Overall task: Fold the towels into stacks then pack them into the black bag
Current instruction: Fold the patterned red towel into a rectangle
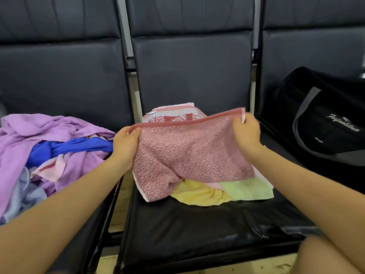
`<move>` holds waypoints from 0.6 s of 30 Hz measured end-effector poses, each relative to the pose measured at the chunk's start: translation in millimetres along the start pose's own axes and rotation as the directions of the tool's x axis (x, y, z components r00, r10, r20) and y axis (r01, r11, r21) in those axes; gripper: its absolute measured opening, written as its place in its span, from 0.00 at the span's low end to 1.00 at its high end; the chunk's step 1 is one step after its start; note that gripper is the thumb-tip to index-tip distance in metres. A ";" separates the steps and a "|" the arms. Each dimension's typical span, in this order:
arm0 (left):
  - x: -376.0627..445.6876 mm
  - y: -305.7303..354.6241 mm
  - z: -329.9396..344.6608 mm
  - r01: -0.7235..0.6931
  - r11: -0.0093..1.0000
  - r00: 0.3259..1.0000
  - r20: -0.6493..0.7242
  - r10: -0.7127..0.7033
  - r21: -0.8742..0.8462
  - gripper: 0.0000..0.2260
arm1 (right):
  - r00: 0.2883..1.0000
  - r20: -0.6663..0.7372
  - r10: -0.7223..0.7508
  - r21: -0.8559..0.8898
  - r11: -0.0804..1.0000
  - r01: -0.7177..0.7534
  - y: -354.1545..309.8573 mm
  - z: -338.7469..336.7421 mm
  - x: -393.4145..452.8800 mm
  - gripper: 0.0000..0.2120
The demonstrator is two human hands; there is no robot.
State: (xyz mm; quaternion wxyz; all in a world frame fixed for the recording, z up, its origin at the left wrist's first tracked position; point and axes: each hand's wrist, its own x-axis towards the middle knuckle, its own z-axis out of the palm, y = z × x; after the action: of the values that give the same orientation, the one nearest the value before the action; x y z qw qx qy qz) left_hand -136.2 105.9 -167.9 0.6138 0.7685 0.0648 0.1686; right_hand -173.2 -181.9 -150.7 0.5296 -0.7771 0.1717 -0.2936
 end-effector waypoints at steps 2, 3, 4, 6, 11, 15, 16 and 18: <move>7.1 -9.6 0.2 0.035 0.977 0.999 -0.004 -0.034 0.212 0.09 | 0.951 0.202 0.234 -0.099 0.971 -0.218 16.2 6.8 -1.4 0.03; 9.7 -17.2 -1.3 0.087 0.966 0.995 0.020 -0.094 0.245 0.09 | 0.895 0.298 0.331 -0.129 0.943 -0.305 21.5 8.3 -3.5 0.04; 11.4 -24.9 -2.1 0.164 0.965 0.981 0.071 -0.182 0.203 0.08 | 0.855 0.360 0.374 -0.158 0.927 -0.339 24.6 8.7 -4.5 0.05; 4.5 -31.2 -2.4 0.318 0.945 0.923 0.203 -0.327 0.077 0.06 | 0.840 0.416 0.347 -0.128 0.938 -0.324 22.6 7.5 -5.4 0.04; -4.5 -24.8 -5.9 0.194 0.978 0.928 0.309 -0.210 0.082 0.03 | 0.839 0.512 0.184 0.007 0.976 -0.218 16.1 5.3 -12.2 0.03; -19.3 -19.4 -1.4 0.076 0.988 0.921 0.370 -0.122 0.137 0.05 | 0.848 0.508 0.150 0.017 0.983 -0.184 11.5 2.3 -17.4 0.05; -23.3 -15.8 1.3 0.098 0.992 0.919 0.375 -0.121 0.080 0.05 | 0.855 0.496 0.152 0.032 0.981 -0.193 8.9 0.3 -17.3 0.04; -30.1 -5.2 6.2 0.204 0.972 0.912 0.385 -0.144 -0.121 0.06 | 0.857 0.485 0.177 0.062 0.970 -0.236 4.8 -5.6 -16.8 0.04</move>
State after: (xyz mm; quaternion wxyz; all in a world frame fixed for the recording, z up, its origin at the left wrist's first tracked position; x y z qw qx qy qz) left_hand -161.6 92.2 -179.6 0.6864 0.7265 0.0017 -0.0314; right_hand -189.5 -178.0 -158.2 0.6293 -0.7692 0.1012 -0.0451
